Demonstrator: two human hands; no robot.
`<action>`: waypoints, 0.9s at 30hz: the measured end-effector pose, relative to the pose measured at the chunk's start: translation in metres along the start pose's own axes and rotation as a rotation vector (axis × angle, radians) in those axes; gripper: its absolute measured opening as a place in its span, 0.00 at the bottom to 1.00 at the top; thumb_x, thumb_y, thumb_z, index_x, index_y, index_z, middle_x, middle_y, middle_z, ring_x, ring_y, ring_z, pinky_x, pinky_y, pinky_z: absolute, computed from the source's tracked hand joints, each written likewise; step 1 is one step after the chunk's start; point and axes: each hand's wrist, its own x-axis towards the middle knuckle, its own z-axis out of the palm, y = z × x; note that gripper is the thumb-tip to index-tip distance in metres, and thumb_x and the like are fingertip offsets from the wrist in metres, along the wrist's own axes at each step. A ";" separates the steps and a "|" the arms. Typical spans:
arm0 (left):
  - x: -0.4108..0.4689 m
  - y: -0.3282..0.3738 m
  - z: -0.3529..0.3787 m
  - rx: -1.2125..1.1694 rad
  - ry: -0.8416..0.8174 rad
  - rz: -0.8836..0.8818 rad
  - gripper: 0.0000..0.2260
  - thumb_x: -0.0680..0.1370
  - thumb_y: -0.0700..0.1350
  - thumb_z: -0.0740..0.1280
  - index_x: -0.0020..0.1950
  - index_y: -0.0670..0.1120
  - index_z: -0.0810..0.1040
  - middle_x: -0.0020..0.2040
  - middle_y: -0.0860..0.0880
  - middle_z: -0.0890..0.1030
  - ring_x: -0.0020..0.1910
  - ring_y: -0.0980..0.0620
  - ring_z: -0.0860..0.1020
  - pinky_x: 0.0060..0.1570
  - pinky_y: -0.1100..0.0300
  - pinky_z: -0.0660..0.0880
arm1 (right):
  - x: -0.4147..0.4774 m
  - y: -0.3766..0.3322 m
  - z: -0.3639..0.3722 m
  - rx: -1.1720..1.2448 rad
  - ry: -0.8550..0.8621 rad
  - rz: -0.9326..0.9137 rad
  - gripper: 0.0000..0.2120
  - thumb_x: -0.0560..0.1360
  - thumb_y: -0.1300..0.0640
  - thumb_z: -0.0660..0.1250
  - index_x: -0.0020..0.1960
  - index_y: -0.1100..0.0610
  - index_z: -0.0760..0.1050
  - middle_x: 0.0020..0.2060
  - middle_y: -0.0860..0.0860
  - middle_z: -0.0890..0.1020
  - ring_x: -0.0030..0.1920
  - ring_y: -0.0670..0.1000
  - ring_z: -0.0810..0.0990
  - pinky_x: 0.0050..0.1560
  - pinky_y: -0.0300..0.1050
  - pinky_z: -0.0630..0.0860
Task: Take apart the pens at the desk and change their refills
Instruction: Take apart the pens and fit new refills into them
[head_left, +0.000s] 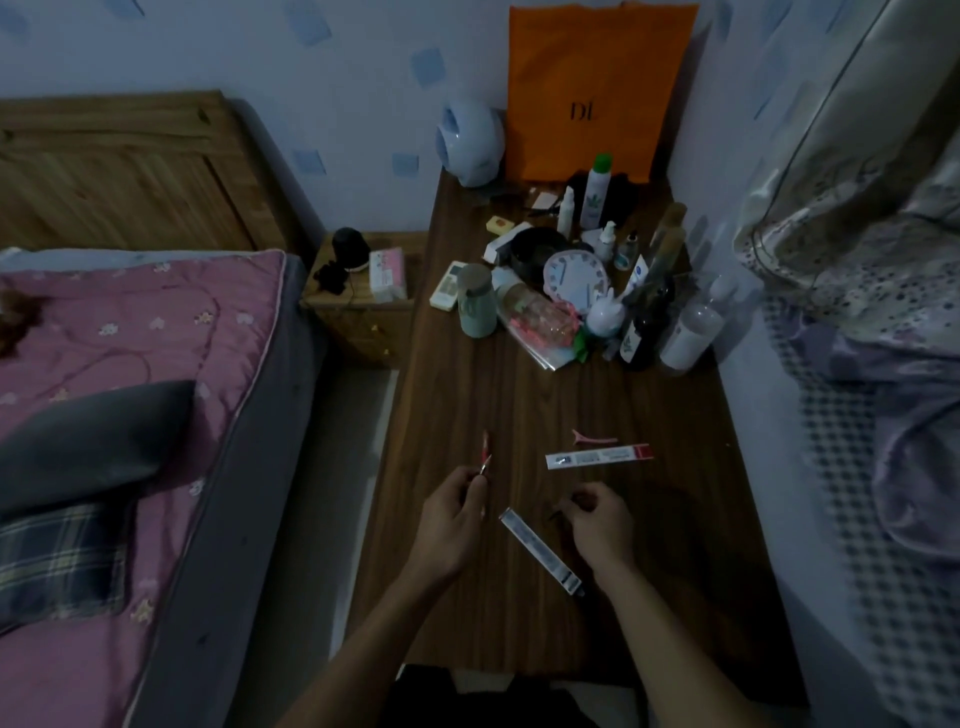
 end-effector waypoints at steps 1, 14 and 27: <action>0.000 -0.006 0.004 0.012 -0.001 -0.009 0.11 0.83 0.48 0.58 0.49 0.49 0.79 0.43 0.46 0.82 0.39 0.51 0.80 0.38 0.54 0.77 | 0.002 0.005 0.001 -0.011 -0.002 0.005 0.09 0.74 0.60 0.73 0.51 0.50 0.77 0.47 0.46 0.81 0.50 0.49 0.79 0.49 0.45 0.76; -0.002 -0.062 0.043 0.094 -0.089 -0.059 0.10 0.83 0.49 0.59 0.51 0.53 0.79 0.45 0.53 0.83 0.43 0.61 0.81 0.44 0.59 0.79 | 0.027 0.044 0.008 -0.241 0.072 0.049 0.10 0.77 0.57 0.71 0.58 0.51 0.80 0.55 0.50 0.83 0.55 0.51 0.81 0.42 0.38 0.71; 0.004 -0.039 0.028 0.096 -0.095 -0.017 0.10 0.83 0.48 0.58 0.50 0.54 0.79 0.42 0.52 0.82 0.37 0.62 0.79 0.38 0.62 0.77 | 0.021 0.045 -0.003 -0.258 -0.052 0.106 0.14 0.77 0.58 0.70 0.61 0.53 0.78 0.58 0.52 0.82 0.58 0.53 0.80 0.51 0.44 0.76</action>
